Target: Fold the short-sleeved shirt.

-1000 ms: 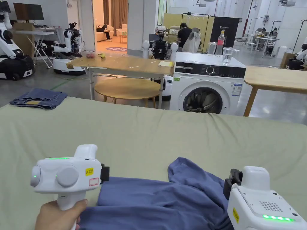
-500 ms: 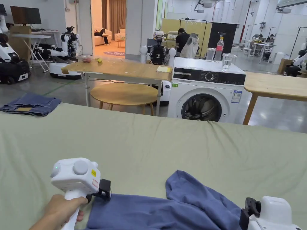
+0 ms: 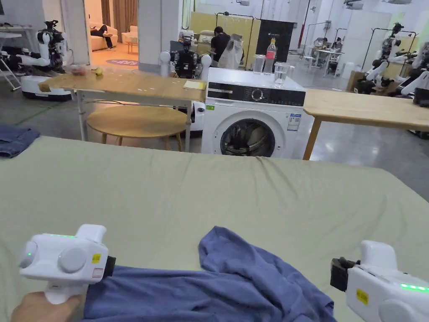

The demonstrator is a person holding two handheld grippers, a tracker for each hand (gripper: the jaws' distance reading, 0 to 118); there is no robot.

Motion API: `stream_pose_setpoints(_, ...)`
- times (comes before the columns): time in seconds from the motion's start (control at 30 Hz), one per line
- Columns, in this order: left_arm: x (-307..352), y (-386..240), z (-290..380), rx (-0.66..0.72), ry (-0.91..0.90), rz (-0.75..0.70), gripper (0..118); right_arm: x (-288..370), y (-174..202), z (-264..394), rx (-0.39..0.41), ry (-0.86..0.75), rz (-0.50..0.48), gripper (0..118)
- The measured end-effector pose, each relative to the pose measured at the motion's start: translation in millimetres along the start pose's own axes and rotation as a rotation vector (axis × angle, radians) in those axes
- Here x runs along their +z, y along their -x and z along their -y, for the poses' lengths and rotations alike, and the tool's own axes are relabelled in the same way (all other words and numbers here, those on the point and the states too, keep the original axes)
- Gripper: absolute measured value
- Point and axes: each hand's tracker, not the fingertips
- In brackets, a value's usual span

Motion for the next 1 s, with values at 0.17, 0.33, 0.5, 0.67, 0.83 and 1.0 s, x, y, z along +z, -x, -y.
stream_pose_setpoints(0.17,43.1,17.2,4.8,0.027,-0.063,-0.008,0,-57.2,-8.0,-14.2,0.058,0.237,-0.040,68)
stream_pose_setpoints(0.33,71.8,24.5,13.9,0.059,-0.085,-0.020,0,-106.9,-2.4,-10.6,0.086,0.370,-0.048,68)
stream_pose_setpoints(0.5,76.8,23.5,20.7,0.068,-0.072,-0.020,0,-142.9,-2.9,11.2,0.101,0.549,-0.039,66)
stream_pose_setpoints(0.67,67.5,16.3,24.3,0.047,-0.055,-0.009,0,-128.0,-0.7,16.4,0.128,0.436,-0.033,29)
stream_pose_setpoints(0.83,67.1,9.0,22.1,0.062,-0.061,0.008,0,-101.3,-9.9,6.6,0.060,0.326,-0.087,0)
stream_pose_setpoints(1.0,94.2,14.8,2.0,0.062,-0.134,0.005,0,-45.5,-20.6,-36.2,0.024,0.102,-0.051,0)
